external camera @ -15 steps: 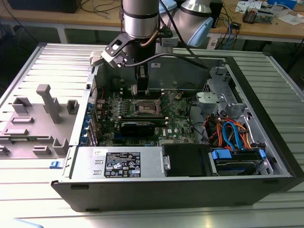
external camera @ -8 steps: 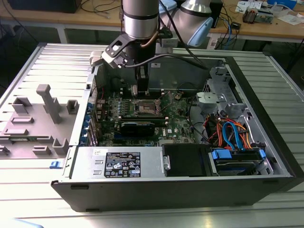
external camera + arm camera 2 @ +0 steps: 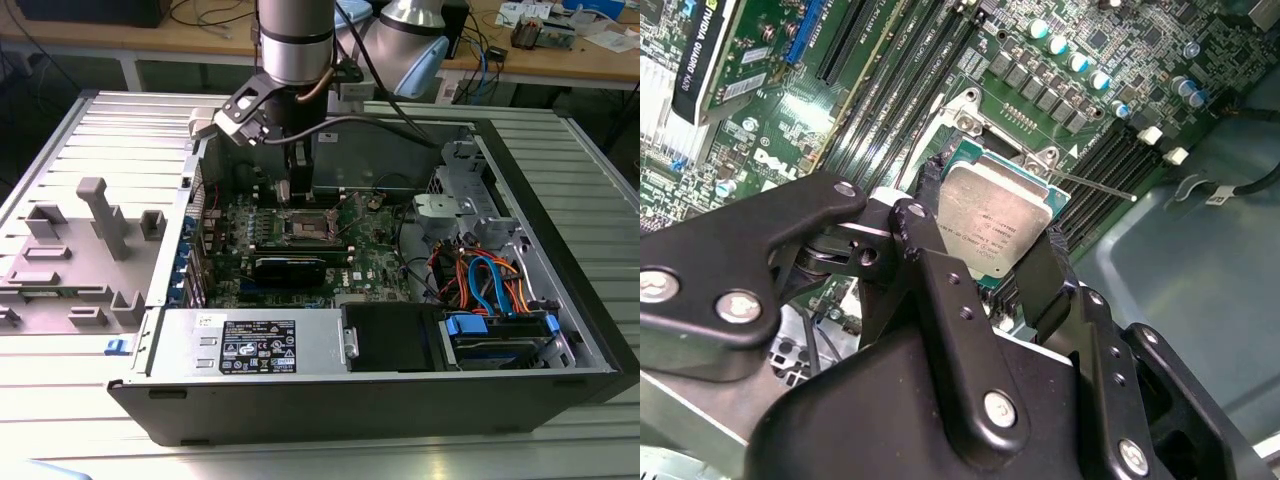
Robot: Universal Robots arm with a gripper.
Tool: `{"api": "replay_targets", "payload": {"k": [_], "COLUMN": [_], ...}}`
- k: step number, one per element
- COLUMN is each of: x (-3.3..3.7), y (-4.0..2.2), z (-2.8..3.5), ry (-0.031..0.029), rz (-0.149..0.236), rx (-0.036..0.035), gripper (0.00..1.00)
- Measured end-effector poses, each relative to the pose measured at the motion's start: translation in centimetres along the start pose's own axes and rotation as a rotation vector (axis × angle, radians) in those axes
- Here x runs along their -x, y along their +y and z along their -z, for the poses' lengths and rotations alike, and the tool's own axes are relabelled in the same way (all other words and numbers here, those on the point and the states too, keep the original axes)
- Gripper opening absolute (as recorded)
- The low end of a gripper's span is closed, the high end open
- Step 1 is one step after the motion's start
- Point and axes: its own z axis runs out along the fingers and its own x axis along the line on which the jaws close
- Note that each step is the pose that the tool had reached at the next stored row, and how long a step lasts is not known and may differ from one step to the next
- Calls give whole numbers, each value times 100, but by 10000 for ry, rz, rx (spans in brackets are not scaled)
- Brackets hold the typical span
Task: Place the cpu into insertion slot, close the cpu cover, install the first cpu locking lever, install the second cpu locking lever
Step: 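Place the cpu into insertion slot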
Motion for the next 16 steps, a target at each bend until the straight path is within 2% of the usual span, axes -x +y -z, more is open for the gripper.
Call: {"api": "replay_targets", "payload": {"k": [9, 16], "x": [0, 3], "y": [2, 45], "z": [-22, -63], "ry": [1, 2], "rz": [36, 49], "rx": [1, 2], "gripper": [55, 55]}}
